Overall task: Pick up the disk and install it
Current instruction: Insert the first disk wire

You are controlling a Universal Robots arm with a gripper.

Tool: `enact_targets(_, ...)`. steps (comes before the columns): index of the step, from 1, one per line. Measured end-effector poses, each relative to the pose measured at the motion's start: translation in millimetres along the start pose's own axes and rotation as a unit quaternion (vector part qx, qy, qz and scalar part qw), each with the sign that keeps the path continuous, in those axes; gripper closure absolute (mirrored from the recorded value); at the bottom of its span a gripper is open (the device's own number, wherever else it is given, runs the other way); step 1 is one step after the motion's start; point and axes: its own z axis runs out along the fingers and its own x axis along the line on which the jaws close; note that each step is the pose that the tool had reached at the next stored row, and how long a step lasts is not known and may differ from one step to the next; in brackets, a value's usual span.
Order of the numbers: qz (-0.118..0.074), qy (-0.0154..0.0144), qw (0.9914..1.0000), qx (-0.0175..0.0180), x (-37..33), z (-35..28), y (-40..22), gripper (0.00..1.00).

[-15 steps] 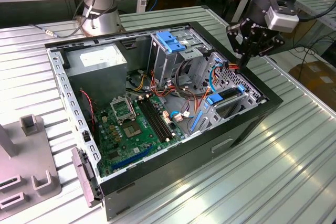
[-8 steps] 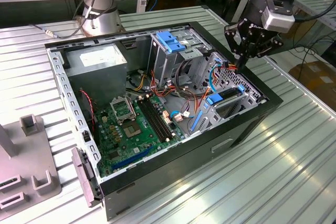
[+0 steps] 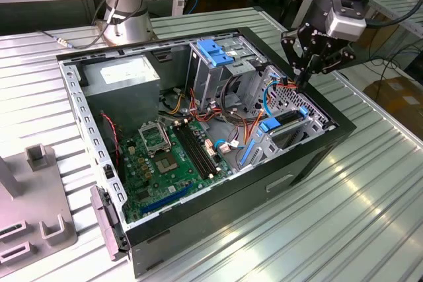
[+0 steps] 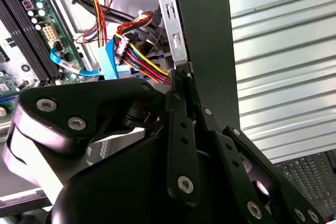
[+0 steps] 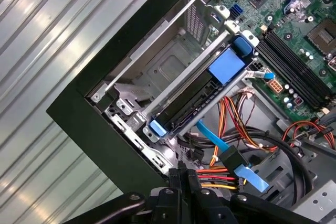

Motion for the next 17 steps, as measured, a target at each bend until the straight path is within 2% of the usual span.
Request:
enact_targets(4, 0.005, 0.0, 0.99999, -0.0004, -3.8, -0.2, 4.0, 0.84)
enact_targets(7, 0.036, 0.0006, 0.99934, -0.0033, -3.8, 0.0, 3.9, 0.84)
enact_targets(11, 0.05, 0.0006, 0.99875, -0.0044, -2.2, 0.7, 2.2, 0.84)
enact_targets(12, 0.056, 0.0008, 0.9984, -0.0051, -1.4, 0.9, 1.3, 0.84)
enact_targets(14, 0.076, 0.001, 0.99705, -0.0069, -1.2, 1.3, 1.3, 0.84)
enact_targets(17, 0.094, 0.0014, 0.99551, -0.0085, -1.3, 1.5, 1.3, 0.84)
